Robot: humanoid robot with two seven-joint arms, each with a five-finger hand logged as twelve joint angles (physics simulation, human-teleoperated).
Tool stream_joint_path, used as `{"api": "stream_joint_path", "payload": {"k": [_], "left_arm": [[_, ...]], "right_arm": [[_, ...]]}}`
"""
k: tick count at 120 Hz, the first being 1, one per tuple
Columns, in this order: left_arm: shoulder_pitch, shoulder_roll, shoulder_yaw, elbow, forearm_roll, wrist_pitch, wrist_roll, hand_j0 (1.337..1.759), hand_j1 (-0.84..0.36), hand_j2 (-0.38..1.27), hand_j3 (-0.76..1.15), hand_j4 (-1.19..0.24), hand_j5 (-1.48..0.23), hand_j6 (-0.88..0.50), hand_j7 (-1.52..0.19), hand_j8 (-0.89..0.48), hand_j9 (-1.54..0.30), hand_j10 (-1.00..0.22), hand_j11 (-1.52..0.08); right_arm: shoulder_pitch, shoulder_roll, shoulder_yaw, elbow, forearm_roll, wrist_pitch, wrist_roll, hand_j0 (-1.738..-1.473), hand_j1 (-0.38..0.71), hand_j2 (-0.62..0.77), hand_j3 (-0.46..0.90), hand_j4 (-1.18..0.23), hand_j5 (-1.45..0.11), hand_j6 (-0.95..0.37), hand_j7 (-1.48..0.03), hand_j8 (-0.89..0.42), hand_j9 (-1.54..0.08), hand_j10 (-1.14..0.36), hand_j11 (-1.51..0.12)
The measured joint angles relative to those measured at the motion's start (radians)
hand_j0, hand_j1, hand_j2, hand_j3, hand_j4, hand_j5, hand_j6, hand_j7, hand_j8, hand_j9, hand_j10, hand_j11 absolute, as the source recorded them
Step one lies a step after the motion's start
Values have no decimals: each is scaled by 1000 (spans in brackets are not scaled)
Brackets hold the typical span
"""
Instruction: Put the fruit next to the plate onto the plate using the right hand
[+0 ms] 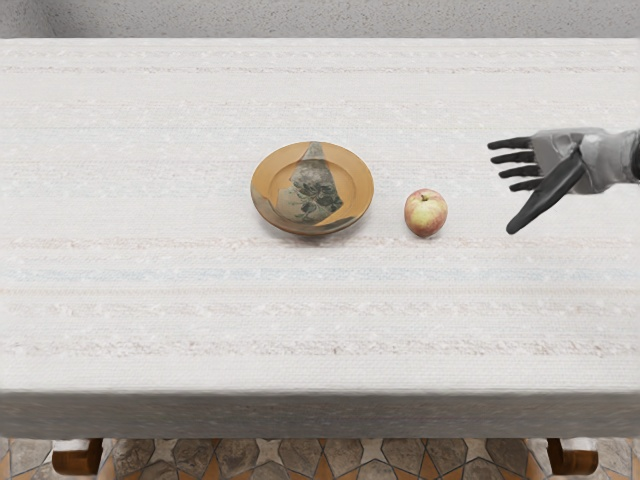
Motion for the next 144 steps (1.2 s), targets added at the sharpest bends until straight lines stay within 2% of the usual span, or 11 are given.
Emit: {"api": "stream_joint_path", "payload": {"k": [22,40,52,61,74,100,122,144], "left_arm": [[0,0,0,0,0,0,0,1658,341,2,0,-7,-9,-7,-9,-7,-9,-7,-9],[0,0,0,0,0,0,0,1658,341,2,0,-7,-9,-7,-9,-7,-9,-7,-9],[0,0,0,0,0,0,0,1658,341,2,0,-7,-9,-7,-9,-7,-9,-7,-9],[0,0,0,0,0,0,0,1658,341,2,0,-7,-9,-7,-9,-7,-9,-7,-9],[0,0,0,0,0,0,0,1658,341,2,0,-7,-9,-7,-9,-7,-9,-7,-9],[0,0,0,0,0,0,0,1658,341,2,0,-7,-9,-7,-9,-7,-9,-7,-9],[0,0,0,0,0,0,0,1658,341,2,0,-7,-9,-7,-9,-7,-9,-7,-9],[0,0,0,0,0,0,0,1658,341,2,0,-7,-9,-7,-9,-7,-9,-7,-9]], "right_arm": [[2,30,6,-10,-7,-29,-7,-1658,-348,-1,0,-3,-2,-3,-1,-3,-2,-3,-1],[-3,165,1,-13,-282,-233,-9,-1658,-349,0,0,-2,-1,-3,-1,-3,-1,-2,-1],[-13,235,-5,-16,-446,-285,-47,-1658,-349,0,0,-2,-1,-3,0,-3,-1,-2,0],[-33,298,-8,-22,-521,-332,-72,-1658,-347,0,0,-4,-3,-5,-2,-4,-3,-4,-3],[-74,381,-8,-26,-591,-460,-86,-1658,-337,-1,0,-13,-14,-14,-14,-13,-14,-13,-14],[-127,438,-6,-28,-642,-579,-93,-1658,-255,-15,0,-81,-104,-83,-103,-82,-104,-81,-104],[-153,488,-6,-36,-651,-630,-93,-1658,-144,-33,0,-173,-224,-175,-223,-174,-224,-173,-224],[-170,518,-6,-41,-662,-714,-91,-1658,-98,-40,0,-211,-273,-212,-273,-212,-273,-211,-273]]}}
